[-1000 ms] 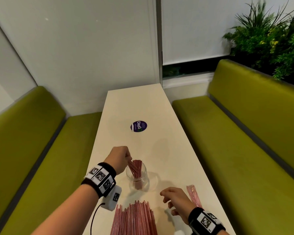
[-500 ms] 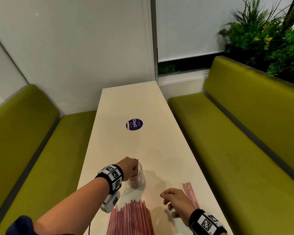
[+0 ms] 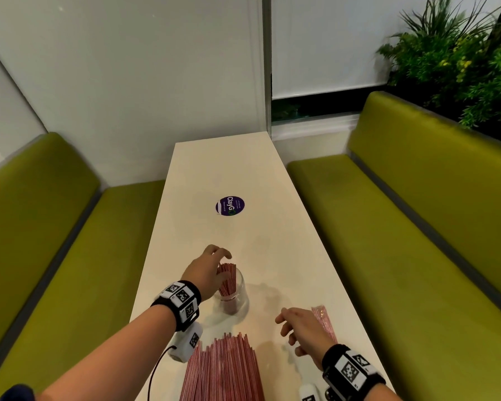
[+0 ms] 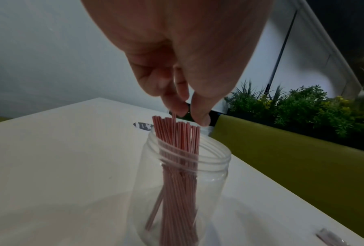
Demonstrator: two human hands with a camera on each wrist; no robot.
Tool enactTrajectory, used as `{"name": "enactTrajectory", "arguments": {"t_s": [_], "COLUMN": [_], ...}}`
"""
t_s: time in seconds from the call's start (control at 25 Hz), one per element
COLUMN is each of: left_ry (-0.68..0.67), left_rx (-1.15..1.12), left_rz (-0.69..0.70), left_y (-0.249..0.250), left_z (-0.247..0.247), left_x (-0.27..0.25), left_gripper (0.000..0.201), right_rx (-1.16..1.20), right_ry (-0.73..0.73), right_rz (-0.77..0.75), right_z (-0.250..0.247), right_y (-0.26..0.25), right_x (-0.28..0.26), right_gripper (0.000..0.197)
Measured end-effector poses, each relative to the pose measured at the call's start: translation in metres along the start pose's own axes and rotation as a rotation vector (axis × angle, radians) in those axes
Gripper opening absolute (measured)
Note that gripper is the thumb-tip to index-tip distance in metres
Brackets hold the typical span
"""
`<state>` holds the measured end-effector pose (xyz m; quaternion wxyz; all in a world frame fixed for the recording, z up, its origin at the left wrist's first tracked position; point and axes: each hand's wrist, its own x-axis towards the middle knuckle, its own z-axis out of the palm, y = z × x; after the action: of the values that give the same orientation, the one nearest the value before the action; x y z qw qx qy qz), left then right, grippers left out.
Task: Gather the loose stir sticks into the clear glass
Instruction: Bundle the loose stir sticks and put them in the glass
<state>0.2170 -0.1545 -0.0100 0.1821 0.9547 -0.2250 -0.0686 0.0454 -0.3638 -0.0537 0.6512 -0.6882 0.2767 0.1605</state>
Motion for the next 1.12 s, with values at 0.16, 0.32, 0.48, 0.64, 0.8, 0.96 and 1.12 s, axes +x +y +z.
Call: {"name": "enactTrajectory", "arguments": {"t_s": [0.16, 0.32, 0.48, 0.64, 0.8, 0.96, 1.12], "left_ry": [0.119, 0.072, -0.009, 0.220, 0.398, 0.126, -0.025], "left_rx": [-0.049, -0.002, 0.037, -0.208, -0.537, -0.662, -0.634], "left_rz": [-0.067, -0.089, -0.071, -0.153, -0.286, -0.414, -0.388], "left_y": [-0.014, -0.025, -0.022, -0.022, -0.014, -0.013, -0.012], "left_z": [0.007, 0.028, 0.040, 0.035, 0.042, 0.069, 0.083], "left_x": [-0.009, -0.022, -0.029, -0.046, -0.102, -0.151, -0.172], "left_gripper": [0.030, 0.058, 0.068, 0.050, 0.017, 0.018, 0.015], "right_rx": [-0.050, -0.115, -0.177, -0.313, -0.609, -0.804, -0.957], "right_ry": [-0.037, -0.047, -0.051, -0.003, -0.020, 0.005, 0.047], "right_rz": [0.004, 0.050, 0.071, 0.060, 0.049, 0.039, -0.013], "right_z": [0.009, 0.018, 0.025, 0.032, 0.042, 0.066, 0.096], "right_y": [0.003, 0.008, 0.013, 0.019, 0.026, 0.030, 0.033], "right_x": [-0.003, -0.005, -0.004, -0.003, 0.000, 0.002, 0.000], "right_gripper": [0.029, 0.020, 0.020, 0.018, 0.017, 0.021, 0.033]}}
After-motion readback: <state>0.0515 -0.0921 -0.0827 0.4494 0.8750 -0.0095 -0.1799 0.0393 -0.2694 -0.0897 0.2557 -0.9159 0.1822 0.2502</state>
